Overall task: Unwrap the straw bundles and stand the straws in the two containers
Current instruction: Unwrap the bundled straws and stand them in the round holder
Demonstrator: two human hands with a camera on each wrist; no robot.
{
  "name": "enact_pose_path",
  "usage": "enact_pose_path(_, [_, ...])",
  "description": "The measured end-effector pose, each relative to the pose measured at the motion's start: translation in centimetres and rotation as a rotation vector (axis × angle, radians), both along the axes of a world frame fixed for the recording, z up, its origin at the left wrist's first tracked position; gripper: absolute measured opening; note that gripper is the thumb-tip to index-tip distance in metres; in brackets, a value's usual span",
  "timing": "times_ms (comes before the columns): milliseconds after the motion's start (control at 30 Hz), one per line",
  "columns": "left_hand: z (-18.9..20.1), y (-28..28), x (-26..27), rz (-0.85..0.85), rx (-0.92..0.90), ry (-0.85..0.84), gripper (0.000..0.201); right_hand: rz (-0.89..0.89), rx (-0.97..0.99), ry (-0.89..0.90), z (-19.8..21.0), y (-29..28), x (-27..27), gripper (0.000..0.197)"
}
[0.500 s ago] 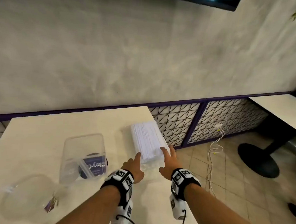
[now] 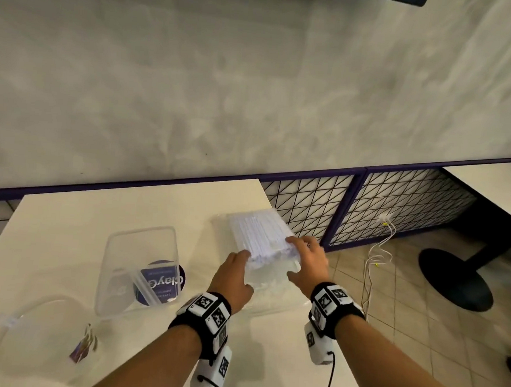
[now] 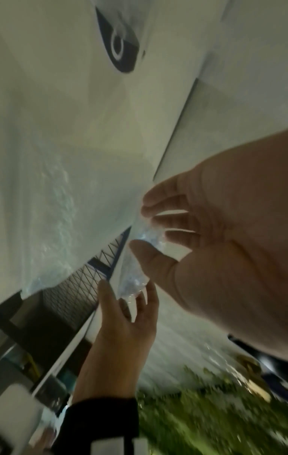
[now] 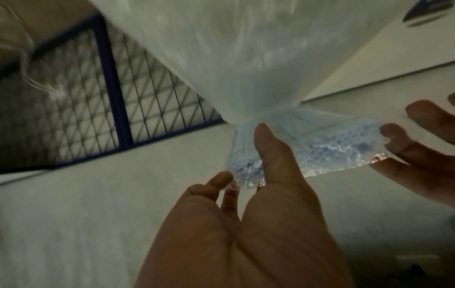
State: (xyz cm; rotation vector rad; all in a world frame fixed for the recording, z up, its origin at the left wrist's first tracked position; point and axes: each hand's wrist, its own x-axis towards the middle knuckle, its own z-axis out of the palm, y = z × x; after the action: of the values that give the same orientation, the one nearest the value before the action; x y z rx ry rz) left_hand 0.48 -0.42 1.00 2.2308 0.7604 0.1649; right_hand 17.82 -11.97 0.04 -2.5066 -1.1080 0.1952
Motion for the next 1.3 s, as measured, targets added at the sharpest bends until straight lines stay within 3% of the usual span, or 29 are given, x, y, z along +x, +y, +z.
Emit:
enact_pose_path(167, [4.2,-0.8,-0.8,0.067,0.140,-0.361,0.060,0.131,0.202,-0.198,6.3,-1.1,0.5,0.055])
enact_pose_path(267, [6.8,-1.0,-2.4,0.093,0.152,-0.456,0.052,0.253,0.152,-0.139,10.1,-2.5,-0.5,0.050])
enact_pose_path(367, [8.7,-1.5,-5.1,0.036,0.002,-0.534,0.054,0.374,0.148,-0.054,13.0,-3.8,-2.5,0.048])
enact_pose_path(467, [9.8,-2.8,-8.1,-0.036,-0.311,-0.563,0.057,0.457,0.183,0.065,14.4,-4.5,-5.3,0.047])
enact_pose_path(567, [9.2,-3.4,-10.6,0.045,-0.408,-0.544,0.054,0.413,0.300,0.074,13.5,-3.9,-8.3,0.055])
enact_pose_path(700, [7.5,-3.1,-13.4,0.282,-0.431,-0.567,0.047,0.166,0.525,0.097,9.8,-2.8,-12.8,0.053])
enact_pose_path(867, [7.1,-2.4,-17.2,0.411,-0.405,-0.600,0.040,0.235,0.533,0.244,6.3,-2.6,-19.7,0.024])
enact_pose_path(1067, [7.0,-1.6,-21.2,0.522,-0.412,-0.613,0.038,0.177,0.572,0.403,5.2,-1.3,-24.9,0.023])
enact_pose_path(1300, [6.8,-0.6,-24.2,0.529,-0.438,-0.679,0.035,0.206,0.568,0.581,5.2,0.5,-26.8,0.012])
